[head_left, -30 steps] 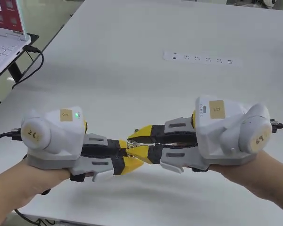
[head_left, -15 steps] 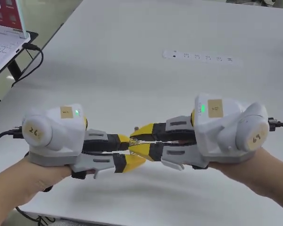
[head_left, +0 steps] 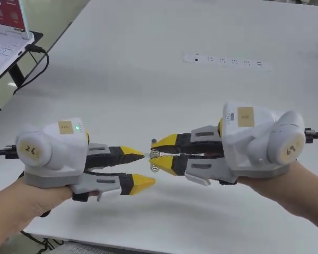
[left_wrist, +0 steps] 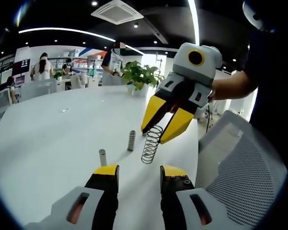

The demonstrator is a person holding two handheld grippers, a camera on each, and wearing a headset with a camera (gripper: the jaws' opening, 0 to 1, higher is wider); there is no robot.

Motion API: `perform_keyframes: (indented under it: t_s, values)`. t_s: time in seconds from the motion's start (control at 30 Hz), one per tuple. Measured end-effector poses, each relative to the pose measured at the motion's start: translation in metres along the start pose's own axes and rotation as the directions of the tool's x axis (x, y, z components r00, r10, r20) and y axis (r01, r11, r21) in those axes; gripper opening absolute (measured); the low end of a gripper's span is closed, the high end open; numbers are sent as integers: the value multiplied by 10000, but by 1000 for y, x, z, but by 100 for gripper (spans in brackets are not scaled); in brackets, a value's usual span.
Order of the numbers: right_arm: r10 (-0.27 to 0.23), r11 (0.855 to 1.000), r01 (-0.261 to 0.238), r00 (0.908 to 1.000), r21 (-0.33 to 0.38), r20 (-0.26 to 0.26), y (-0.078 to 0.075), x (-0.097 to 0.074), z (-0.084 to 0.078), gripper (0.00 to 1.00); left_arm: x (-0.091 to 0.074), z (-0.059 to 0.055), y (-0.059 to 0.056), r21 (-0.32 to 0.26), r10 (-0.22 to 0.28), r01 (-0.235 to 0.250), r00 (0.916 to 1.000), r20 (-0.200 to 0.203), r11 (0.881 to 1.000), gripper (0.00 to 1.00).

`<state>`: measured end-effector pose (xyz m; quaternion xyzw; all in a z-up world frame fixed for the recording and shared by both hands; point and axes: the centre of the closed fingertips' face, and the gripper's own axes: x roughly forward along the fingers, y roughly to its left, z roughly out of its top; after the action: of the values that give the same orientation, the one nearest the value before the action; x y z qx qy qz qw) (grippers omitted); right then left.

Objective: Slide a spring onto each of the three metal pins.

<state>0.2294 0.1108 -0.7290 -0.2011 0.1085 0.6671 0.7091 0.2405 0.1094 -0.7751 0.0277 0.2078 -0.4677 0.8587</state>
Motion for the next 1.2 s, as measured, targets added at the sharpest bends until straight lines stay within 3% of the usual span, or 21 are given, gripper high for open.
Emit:
perform_keyframes:
  t_s: [0.33,1.2]
  values:
    - [-259,9996,261,9995,117,-154,-6,-6,-7,7,-6,-7,13,-120,587,-587,9983,-36,9982,35]
    - [-723,9968,737,9964,321,-443,-17,-13,-22,7,-25,-18,37,-394,1872,-1882,9819,-281,9813,81]
